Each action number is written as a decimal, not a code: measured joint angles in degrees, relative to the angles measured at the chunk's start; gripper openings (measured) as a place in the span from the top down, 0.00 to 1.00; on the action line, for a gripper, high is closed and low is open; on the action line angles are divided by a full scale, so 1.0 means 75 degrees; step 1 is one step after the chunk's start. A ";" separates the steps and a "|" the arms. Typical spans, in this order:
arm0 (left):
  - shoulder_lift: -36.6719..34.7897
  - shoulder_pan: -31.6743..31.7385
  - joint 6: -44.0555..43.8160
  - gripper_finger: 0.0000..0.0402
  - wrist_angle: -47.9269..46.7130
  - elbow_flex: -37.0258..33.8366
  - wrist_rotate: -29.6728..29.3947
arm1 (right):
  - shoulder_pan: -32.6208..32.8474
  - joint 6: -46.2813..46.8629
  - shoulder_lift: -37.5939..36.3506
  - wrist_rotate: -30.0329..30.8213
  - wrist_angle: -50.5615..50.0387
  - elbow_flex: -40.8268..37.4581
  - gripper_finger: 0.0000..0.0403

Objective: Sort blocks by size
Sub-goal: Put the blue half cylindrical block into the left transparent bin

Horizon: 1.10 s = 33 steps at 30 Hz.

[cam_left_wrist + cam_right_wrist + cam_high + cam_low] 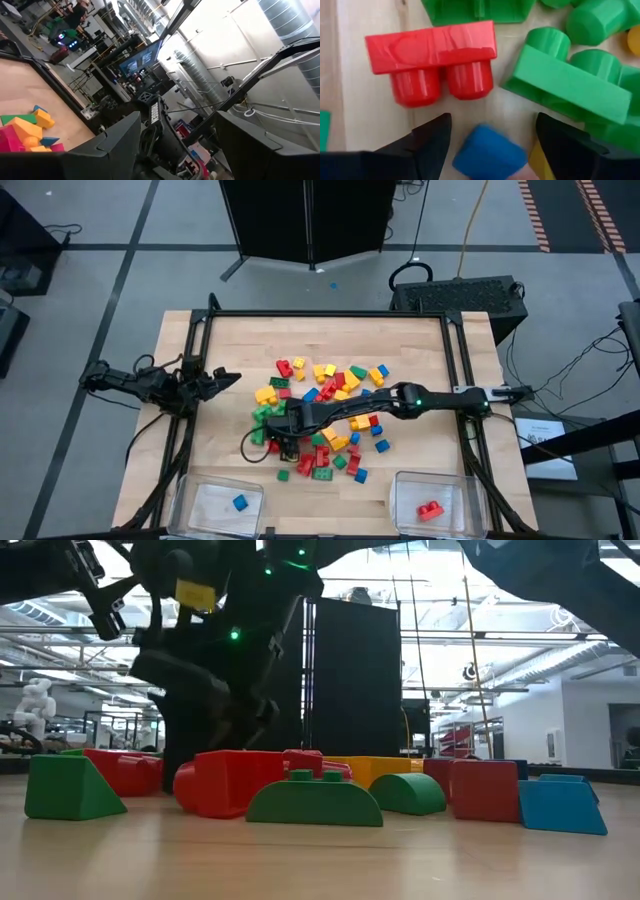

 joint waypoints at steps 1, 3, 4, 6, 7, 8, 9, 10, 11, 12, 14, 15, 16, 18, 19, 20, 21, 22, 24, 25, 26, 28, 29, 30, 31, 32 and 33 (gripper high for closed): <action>0.0003 0.0000 0.0000 0.36 -0.0001 0.0000 0.0002 | -0.0017 0.0007 0.0001 0.0003 0.0000 0.0003 0.30; 0.0002 0.0000 0.0003 0.36 -0.0005 0.0000 0.0004 | -0.0024 0.0036 0.0001 0.0005 -0.0112 0.0003 0.30; 0.0001 0.0000 0.0003 0.36 -0.0018 0.0000 0.0014 | -0.0026 0.0036 0.0001 -0.0009 -0.0174 0.0006 0.30; 0.0003 0.0000 0.0003 0.36 -0.0023 0.0000 0.0045 | -0.0023 0.0028 0.0001 -0.0035 -0.0283 0.0009 0.30; 0.0000 0.0000 0.0003 0.36 -0.0032 0.0000 0.0047 | -0.0021 0.0028 0.0001 -0.0035 -0.0322 0.0011 0.31; 0.0000 0.0000 0.0005 0.36 -0.0062 0.0000 0.0047 | -0.0020 0.0028 0.0001 -0.0032 -0.0367 0.0014 0.32; 0.0000 0.0000 0.0004 0.36 -0.0105 0.0000 0.0047 | -0.0020 0.0028 0.0001 -0.0032 -0.0403 0.0015 0.34; 0.0000 0.0000 0.0003 0.36 -0.0154 0.0000 0.0047 | -0.0020 0.0026 0.0001 -0.0032 -0.0429 0.0015 0.36; 0.0000 0.0000 0.0004 0.36 -0.0207 0.0000 0.0047 | -0.0020 0.0027 0.0001 -0.0032 -0.0467 0.0015 0.40; 0.0003 0.0000 0.0005 0.36 -0.0235 0.0000 0.0047 | -0.0017 0.0025 0.0001 -0.0032 -0.0497 0.0015 0.43; 0.0003 0.0000 0.0005 0.36 -0.0224 0.0000 0.0047 | -0.0012 0.0023 0.0001 -0.0006 -0.0521 0.0015 0.50; 0.0000 0.0000 0.0003 0.36 -0.0219 0.0000 0.0047 | -0.0014 0.0025 0.0001 0.0000 -0.0530 0.0017 0.53; 0.0003 0.0000 0.0003 0.36 -0.0221 0.0000 0.0047 | -0.0022 0.0028 0.0001 0.0000 -0.0538 0.0017 0.54; 0.0000 0.0000 0.0003 0.36 -0.0220 0.0000 0.0047 | -0.0037 0.0028 0.0002 0.0000 -0.0541 0.0017 0.54; 0.0002 0.0000 0.0003 0.36 -0.0219 0.0000 0.0047 | -0.0044 0.0041 0.0001 -0.0002 -0.0546 0.0017 0.54; 0.0002 0.0000 0.0003 0.36 -0.0219 0.0000 0.0047 | -0.0053 0.0080 0.0004 -0.0007 -0.0551 0.0017 0.54; 0.0001 0.0000 0.0003 0.36 -0.0219 0.0000 0.0047 | -0.0059 0.0128 0.0004 -0.0008 -0.0555 0.0017 0.54; 0.0002 0.0000 0.0003 0.36 -0.0212 0.0000 0.0047 | -0.0060 0.0190 0.0004 -0.0005 -0.0562 0.0015 0.54; 0.0002 0.0000 0.0003 0.36 -0.0209 0.0000 0.0044 | -0.0058 0.0221 0.0004 0.0000 -0.0565 0.0015 0.54; 0.0003 0.0000 0.0000 0.36 -0.0201 0.0000 0.0044 | -0.0058 0.0249 -0.0013 0.0002 -0.0588 0.0017 0.54; 0.0000 0.0000 0.0000 0.36 -0.0195 0.0000 0.0044 | -0.0058 0.0280 -0.0039 0.0008 -0.0637 0.0015 0.54; 0.0000 0.0000 0.0000 0.36 -0.0194 0.0000 0.0044 | -0.0054 0.0289 -0.0143 0.0012 -0.0723 -0.0008 0.54; 0.0000 0.0000 0.0000 0.36 -0.0198 0.0000 0.0044 | -0.0042 0.0286 -0.0218 0.0037 -0.0794 -0.0018 0.54; 0.0000 0.0000 0.0000 0.36 -0.0195 0.0000 0.0044 | -0.0024 0.0287 -0.0315 0.0064 -0.0902 -0.0032 0.54; 0.0000 0.0000 0.0003 0.36 -0.0200 0.0000 0.0044 | -0.0005 0.0287 -0.0432 0.0061 -0.0872 -0.0032 0.54; 0.0002 0.0000 0.0003 0.36 -0.0214 0.0000 0.0044 | 0.0017 0.0285 -0.0551 0.0058 -0.0730 -0.0029 0.54; 0.0001 0.0000 0.0003 0.36 -0.0221 0.0000 0.0042 | 0.0042 0.0285 -0.0716 0.0061 -0.0613 -0.0026 0.54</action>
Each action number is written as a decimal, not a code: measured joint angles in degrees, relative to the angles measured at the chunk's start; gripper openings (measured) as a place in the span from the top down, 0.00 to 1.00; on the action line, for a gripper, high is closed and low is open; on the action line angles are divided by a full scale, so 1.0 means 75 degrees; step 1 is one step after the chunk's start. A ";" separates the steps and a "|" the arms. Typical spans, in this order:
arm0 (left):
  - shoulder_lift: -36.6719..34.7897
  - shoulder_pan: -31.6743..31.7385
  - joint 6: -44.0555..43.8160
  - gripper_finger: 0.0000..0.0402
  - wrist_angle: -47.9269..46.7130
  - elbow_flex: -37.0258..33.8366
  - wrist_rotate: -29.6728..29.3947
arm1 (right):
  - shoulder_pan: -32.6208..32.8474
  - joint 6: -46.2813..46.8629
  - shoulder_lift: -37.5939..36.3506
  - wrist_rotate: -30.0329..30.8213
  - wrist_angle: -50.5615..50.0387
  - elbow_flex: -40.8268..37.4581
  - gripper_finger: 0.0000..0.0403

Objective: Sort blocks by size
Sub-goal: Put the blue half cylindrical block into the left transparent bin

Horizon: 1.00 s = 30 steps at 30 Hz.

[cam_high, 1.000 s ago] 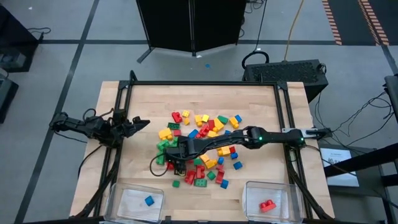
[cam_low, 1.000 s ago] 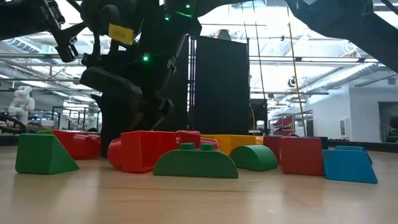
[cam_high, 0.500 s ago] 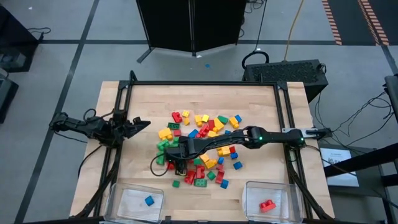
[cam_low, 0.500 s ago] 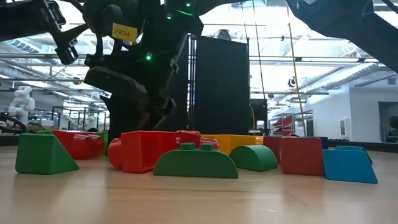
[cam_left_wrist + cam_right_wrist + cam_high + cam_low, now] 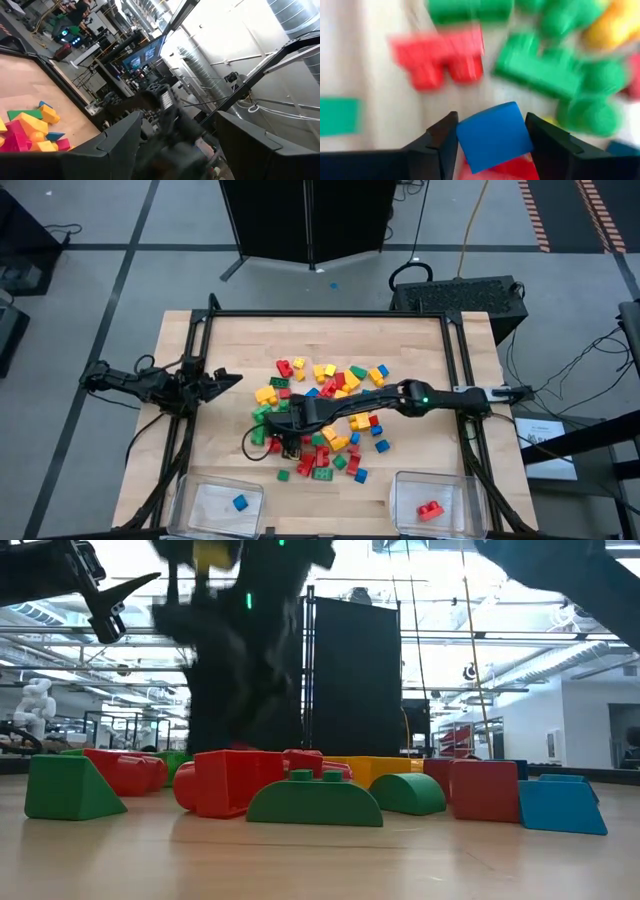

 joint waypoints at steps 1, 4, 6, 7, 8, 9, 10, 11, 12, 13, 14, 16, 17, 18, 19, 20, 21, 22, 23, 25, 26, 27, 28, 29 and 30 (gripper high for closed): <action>0.0000 0.0000 0.0006 0.36 -0.0011 0.0000 -0.0001 | 0.0043 -0.0045 -0.0165 -0.0001 0.0080 0.0000 0.54; 0.0001 0.0000 0.0007 0.36 -0.0094 0.0000 -0.0007 | 0.0288 -0.0367 -0.0494 -0.0125 0.1053 0.0016 0.54; 0.0000 0.0000 0.0003 0.36 -0.0145 -0.0001 -0.0010 | 0.0481 -0.0609 -0.0624 -0.0460 0.1922 0.0020 0.54; 0.0002 0.0000 0.0000 0.36 -0.0148 -0.0006 -0.0010 | 0.0578 -0.0734 -0.0635 -0.0621 0.2385 0.0020 0.54; 0.0002 0.0000 0.0000 0.36 -0.0140 -0.0006 -0.0018 | 0.0673 -0.0869 -0.0649 -0.0798 0.2866 0.0020 0.54; 0.0000 0.0000 0.0003 0.36 -0.0140 -0.0006 -0.0036 | 0.0763 -0.1020 -0.0659 -0.0956 0.3346 0.0020 0.54; 0.0001 0.0000 -0.0003 0.36 -0.0140 -0.0006 -0.0038 | 0.0849 -0.1174 -0.0661 -0.1073 0.3727 0.0020 0.54; 0.0000 0.0000 -0.0003 0.36 -0.0140 -0.0006 -0.0039 | 0.0937 -0.1342 -0.0661 -0.1105 0.4051 0.0020 0.54; -0.0001 0.0000 -0.0003 0.36 -0.0143 -0.0006 -0.0039 | 0.1016 -0.1557 -0.0646 -0.1108 0.4330 0.0021 0.54; -0.0001 0.0000 -0.0003 0.36 -0.0168 -0.0006 -0.0039 | 0.1078 -0.1783 -0.0601 -0.1122 0.4603 0.0026 0.54; 0.0000 0.0000 -0.0003 0.36 -0.0178 -0.0006 -0.0038 | 0.1133 -0.2032 -0.0572 -0.1201 0.4834 0.0026 0.54; -0.0001 0.0000 0.0000 0.36 -0.0175 -0.0006 -0.0039 | 0.1214 -0.2349 -0.0472 -0.1337 0.5221 0.0026 0.54; -0.0001 0.0000 0.0006 0.36 -0.0178 -0.0006 -0.0039 | 0.1229 -0.2423 -0.0416 -0.1445 0.5487 0.0026 0.54; 0.0002 0.0000 0.0009 0.36 -0.0178 -0.0006 -0.0037 | 0.1233 -0.2448 -0.0400 -0.1535 0.5588 0.0025 0.54; 0.0001 0.0000 0.0003 0.36 -0.0181 -0.0006 -0.0039 | 0.1230 -0.2465 -0.0366 -0.1622 0.5660 0.0023 0.54; -0.0001 0.0000 0.0000 0.36 -0.0192 -0.0006 -0.0039 | 0.1219 -0.2465 -0.0280 -0.1697 0.5908 0.0027 0.54; -0.0001 0.0000 0.0000 0.36 -0.0229 -0.0006 -0.0039 | 0.1214 -0.2454 -0.0235 -0.1731 0.6094 0.0029 0.54; 0.0004 0.0000 -0.0003 0.36 -0.0257 -0.0006 -0.0037 | 0.1211 -0.2448 -0.0170 -0.1869 0.6167 0.0029 0.54; 0.0007 0.0000 -0.0015 0.36 -0.0257 -0.0006 -0.0038 | 0.1204 -0.2418 -0.0101 -0.2018 0.6324 0.0029 0.54; 0.0007 0.0000 -0.0017 0.36 -0.0323 -0.0006 -0.0037 | 0.1206 -0.2273 0.0092 -0.2111 0.6546 0.0029 0.54; 0.0008 0.0000 -0.0019 0.36 -0.0357 -0.0006 -0.0036 | 0.1214 -0.2187 0.0135 -0.2183 0.6555 0.0027 0.54; 0.0008 0.0000 -0.0020 0.36 -0.0371 -0.0006 -0.0036 | 0.1223 -0.2083 0.0194 -0.2296 0.6513 0.0020 0.54; 0.0008 0.0000 -0.0017 0.36 -0.0370 -0.0006 -0.0037 | 0.1232 -0.1976 0.0253 -0.2350 0.6572 0.0020 0.54; 0.0008 0.0001 -0.0016 0.36 -0.0373 -0.0006 -0.0036 | 0.1247 -0.1916 0.0264 -0.2446 0.6520 0.0020 0.54; 0.0008 0.0003 -0.0017 0.36 -0.0381 -0.0006 -0.0037 | 0.1259 -0.1875 0.0273 -0.2514 0.6484 0.0020 0.54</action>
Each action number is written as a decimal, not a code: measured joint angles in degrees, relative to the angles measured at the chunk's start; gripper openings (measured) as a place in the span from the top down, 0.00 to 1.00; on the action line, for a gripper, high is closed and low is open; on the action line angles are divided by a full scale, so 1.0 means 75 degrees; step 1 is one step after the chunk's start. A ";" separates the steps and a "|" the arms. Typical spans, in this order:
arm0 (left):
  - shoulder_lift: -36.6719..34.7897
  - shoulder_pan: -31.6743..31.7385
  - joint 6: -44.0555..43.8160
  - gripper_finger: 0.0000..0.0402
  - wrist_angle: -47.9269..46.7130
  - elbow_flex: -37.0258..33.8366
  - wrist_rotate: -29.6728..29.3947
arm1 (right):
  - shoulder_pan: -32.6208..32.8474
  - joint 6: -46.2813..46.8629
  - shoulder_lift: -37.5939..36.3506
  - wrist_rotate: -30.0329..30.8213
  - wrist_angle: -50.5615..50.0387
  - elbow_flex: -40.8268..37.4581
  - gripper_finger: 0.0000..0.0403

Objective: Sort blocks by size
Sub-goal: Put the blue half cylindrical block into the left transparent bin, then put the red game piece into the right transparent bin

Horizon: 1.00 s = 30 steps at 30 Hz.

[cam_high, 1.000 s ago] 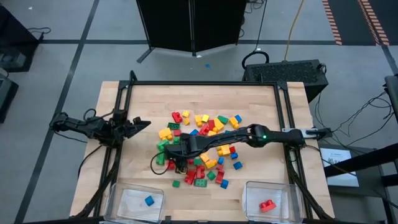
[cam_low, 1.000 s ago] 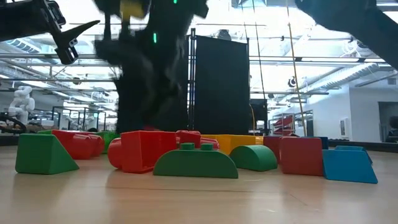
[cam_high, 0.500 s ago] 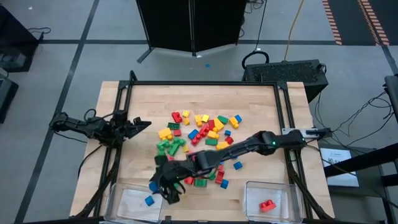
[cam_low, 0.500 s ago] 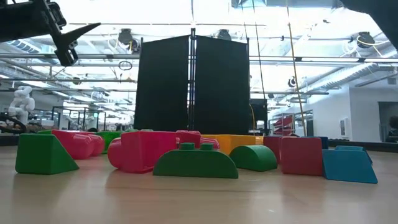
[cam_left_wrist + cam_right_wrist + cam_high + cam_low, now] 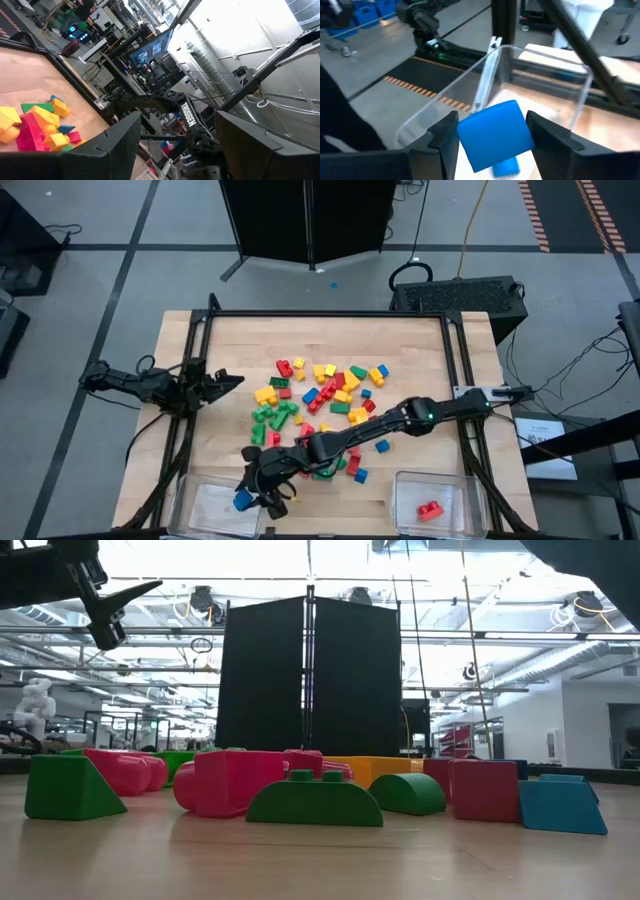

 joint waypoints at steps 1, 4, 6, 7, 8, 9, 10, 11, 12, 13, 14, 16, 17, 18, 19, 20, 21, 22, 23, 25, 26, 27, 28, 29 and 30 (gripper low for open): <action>0.0000 -0.0002 -0.0002 0.36 -0.0002 0.0000 -0.0002 | 0.0025 0.0007 0.0069 -0.0055 0.0056 0.0009 0.54; 0.0000 -0.0001 -0.0003 0.36 -0.0027 0.0000 -0.0002 | 0.0073 0.0011 0.0111 -0.0175 0.0006 0.0012 0.49; -0.0003 0.0000 -0.0001 0.36 -0.0025 0.0000 -0.0002 | 0.0101 0.0013 0.0118 -0.0163 -0.0087 0.0006 0.47; 0.0000 -0.0002 -0.0003 0.36 -0.0026 0.0000 0.0001 | 0.0105 0.0015 0.0118 -0.0144 -0.0082 0.0006 0.46; 0.0000 -0.0002 -0.0003 0.36 -0.0023 0.0000 0.0001 | 0.0110 0.0021 0.0118 -0.0144 -0.0077 0.0006 0.45; -0.0001 0.0000 -0.0003 0.36 -0.0022 0.0000 -0.0001 | 0.0109 0.0058 0.0118 -0.0141 -0.0065 0.0006 0.44; -0.0001 -0.0001 -0.0003 0.36 -0.0024 0.0000 0.0001 | 0.0104 0.0128 0.0115 -0.0127 -0.0065 0.0006 0.43; 0.0000 0.0000 -0.0003 0.36 -0.0024 0.0000 0.0000 | 0.0090 0.0200 0.0115 -0.0121 -0.0067 0.0006 0.42; 0.0000 0.0000 -0.0003 0.36 -0.0021 0.0000 0.0001 | 0.0078 0.0216 0.0115 -0.0119 -0.0068 0.0006 0.41; 0.0000 0.0000 -0.0003 0.36 -0.0021 0.0000 0.0000 | 0.0065 0.0217 0.0115 -0.0112 -0.0065 0.0006 0.41; 0.0000 0.0000 -0.0003 0.36 -0.0021 0.0000 -0.0001 | 0.0051 0.0217 0.0115 -0.0112 -0.0046 0.0006 0.40; 0.0000 -0.0001 -0.0002 0.36 -0.0023 0.0000 0.0000 | 0.0027 0.0269 0.0115 -0.0109 0.0002 0.0006 0.39; 0.0000 -0.0003 -0.0003 0.36 -0.0021 0.0000 -0.0002 | 0.0015 0.0323 0.0115 -0.0107 -0.0003 0.0006 0.38; 0.0000 0.0000 0.0000 0.36 -0.0026 0.0000 -0.0004 | 0.0006 0.0366 0.0115 -0.0097 -0.0014 0.0006 0.37; 0.0000 0.0000 -0.0002 0.36 -0.0027 0.0000 -0.0005 | -0.0001 0.0400 0.0115 -0.0025 -0.0034 0.0006 0.36; 0.0000 0.0000 -0.0003 0.36 -0.0027 0.0000 -0.0005 | -0.0003 0.0466 0.0105 0.0112 -0.0047 0.0006 0.36; 0.0000 0.0000 -0.0003 0.36 -0.0031 0.0000 -0.0005 | -0.0009 0.0484 0.0054 0.0248 -0.0125 0.0006 0.35; 0.0000 0.0000 -0.0004 0.36 -0.0061 0.0000 -0.0005 | -0.0020 0.0464 -0.0015 0.0454 -0.0247 0.0006 0.35; -0.0003 0.0000 -0.0009 0.36 -0.0105 0.0000 -0.0008 | -0.0043 0.0414 -0.0138 0.0713 -0.0504 0.0006 0.35; 0.0000 -0.0001 -0.0139 0.36 -0.0174 0.0000 -0.0008 | -0.0121 0.0350 -0.0579 0.1260 -0.1573 0.0006 0.35; -0.0003 0.0000 -0.0191 0.36 -0.0195 0.0000 -0.0008 | -0.0174 0.0345 -0.0846 0.1516 -0.2235 0.0006 0.35; -0.0003 -0.0003 -0.0199 0.36 -0.0232 0.0000 -0.0005 | -0.0223 0.0357 -0.1097 0.1717 -0.2920 0.0021 0.35; 0.0000 0.0000 -0.0201 0.36 -0.0262 0.0000 0.0005 | -0.0260 0.0423 -0.1313 0.1854 -0.3676 0.0037 0.35; 0.0000 0.0000 -0.0201 0.36 -0.0269 0.0000 0.0012 | -0.0290 0.0535 -0.1430 0.1954 -0.4365 0.0051 0.35; -0.0003 -0.0003 -0.0203 0.36 -0.0275 0.0000 0.0025 | -0.0306 0.0662 -0.1509 0.1947 -0.5027 0.0055 0.35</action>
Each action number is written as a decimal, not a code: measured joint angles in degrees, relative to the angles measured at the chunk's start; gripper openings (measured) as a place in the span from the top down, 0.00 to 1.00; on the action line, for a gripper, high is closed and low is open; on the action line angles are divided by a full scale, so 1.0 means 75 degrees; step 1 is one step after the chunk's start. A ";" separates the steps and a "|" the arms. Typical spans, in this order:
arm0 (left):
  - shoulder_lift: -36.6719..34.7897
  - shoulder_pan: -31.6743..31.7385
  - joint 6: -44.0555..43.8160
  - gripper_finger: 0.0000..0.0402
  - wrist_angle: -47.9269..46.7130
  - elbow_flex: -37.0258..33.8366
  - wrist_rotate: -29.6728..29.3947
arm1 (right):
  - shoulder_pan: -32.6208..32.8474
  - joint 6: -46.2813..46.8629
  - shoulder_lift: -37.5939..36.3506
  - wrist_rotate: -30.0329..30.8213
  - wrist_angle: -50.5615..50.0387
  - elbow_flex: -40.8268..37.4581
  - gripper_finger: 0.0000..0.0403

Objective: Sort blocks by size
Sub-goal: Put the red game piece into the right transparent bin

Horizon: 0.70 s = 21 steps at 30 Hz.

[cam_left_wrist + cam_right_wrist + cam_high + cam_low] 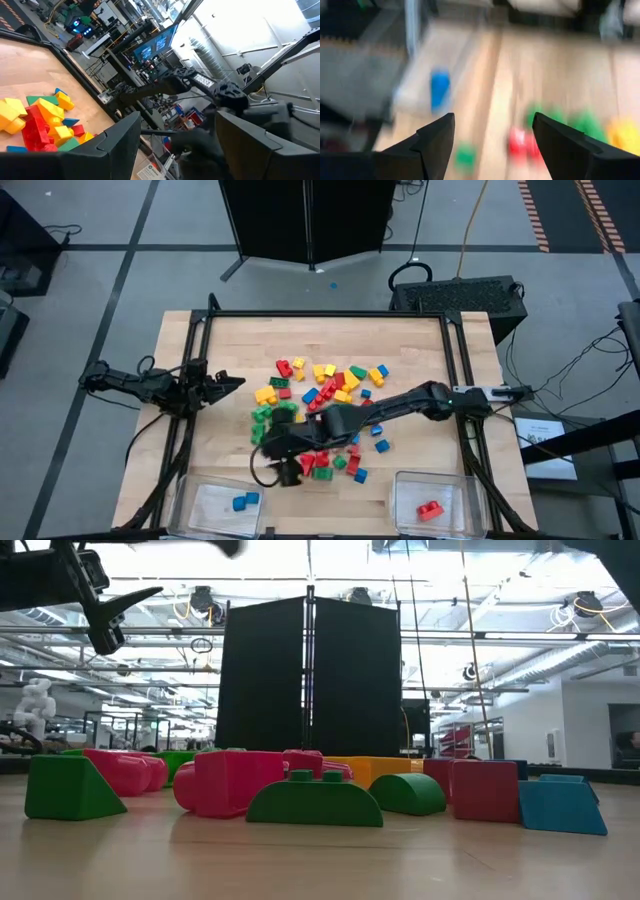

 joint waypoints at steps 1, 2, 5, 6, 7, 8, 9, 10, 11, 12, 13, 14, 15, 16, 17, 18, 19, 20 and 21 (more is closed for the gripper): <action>0.0002 0.0000 -0.0001 0.36 -0.0025 0.0000 0.0015 | 0.0011 0.0073 -0.0023 -0.0049 -0.0684 -0.0004 0.35; 0.0003 0.0000 -0.0001 0.36 -0.0045 0.0000 0.0019 | 0.0063 0.0085 0.0009 -0.0077 -0.1346 -0.0026 0.35; 0.0003 0.0000 -0.0001 0.36 -0.0057 0.0000 0.0027 | 0.0312 -0.0494 0.0163 -0.0119 -0.2908 -0.0085 0.35; 0.0003 0.0000 0.0000 0.36 -0.0068 0.0000 0.0030 | 0.0391 -0.0826 0.0178 -0.0117 -0.3080 -0.0073 0.35; 0.0003 0.0000 0.0002 0.36 -0.0082 0.0000 0.0032 | 0.0470 -0.1188 0.0179 -0.0110 -0.3189 -0.0054 0.35; 0.0001 0.0000 0.0002 0.36 -0.0101 0.0000 0.0032 | 0.0542 -0.1547 0.0178 -0.0094 -0.3234 -0.0064 0.35; 0.0003 0.0000 0.0002 0.36 -0.0121 0.0000 0.0032 | 0.0598 -0.1862 0.0227 -0.0051 -0.3153 -0.0106 0.35; 0.0000 0.0000 0.0002 0.36 -0.0153 0.0000 0.0032 | 0.0638 -0.2103 0.0274 0.0014 -0.3036 -0.0123 0.35; 0.0000 0.0000 0.0002 0.36 -0.0174 0.0000 0.0037 | 0.0664 -0.2276 0.0336 0.0077 -0.2943 -0.0139 0.35; 0.0010 0.0000 0.0002 0.36 -0.0168 0.0000 0.0037 | 0.0681 -0.2437 0.0440 0.0119 -0.2853 -0.0152 0.35; 0.0017 0.0000 0.0005 0.36 -0.0170 0.0001 0.0037 | 0.0693 -0.2559 0.0500 0.0123 -0.2745 -0.0152 0.35; 0.0015 0.0000 0.0005 0.36 -0.0216 0.0000 0.0040 | 0.0693 -0.2668 0.0508 0.0134 -0.2651 -0.0162 0.35; 0.0024 0.0000 0.0005 0.36 -0.0233 0.0000 0.0038 | 0.0686 -0.2784 0.0529 0.0139 -0.2598 -0.0160 0.35; 0.0039 0.0000 0.0007 0.36 -0.0232 0.0000 0.0034 | 0.0671 -0.2911 0.0563 0.0137 -0.2499 -0.0140 0.35; 0.0033 0.0000 0.0005 0.36 -0.0286 0.0000 0.0034 | 0.0656 -0.3044 0.0576 0.0133 -0.2369 -0.0132 0.35; 0.0034 0.0000 0.0005 0.36 -0.0345 0.0000 0.0034 | 0.0633 -0.3165 0.0645 0.0126 -0.2288 -0.0131 0.35; 0.0053 0.0000 0.0005 0.36 -0.0346 0.0000 0.0034 | 0.0600 -0.3275 0.0722 0.0129 -0.2246 -0.0132 0.35; 0.0058 0.0000 0.0005 0.36 -0.0338 0.0000 0.0034 | 0.0568 -0.3374 0.0769 0.0123 -0.2225 -0.0143 0.35; 0.0058 0.0000 0.0005 0.36 -0.0343 0.0000 0.0034 | 0.0534 -0.3442 0.0851 0.0120 -0.2211 -0.0157 0.35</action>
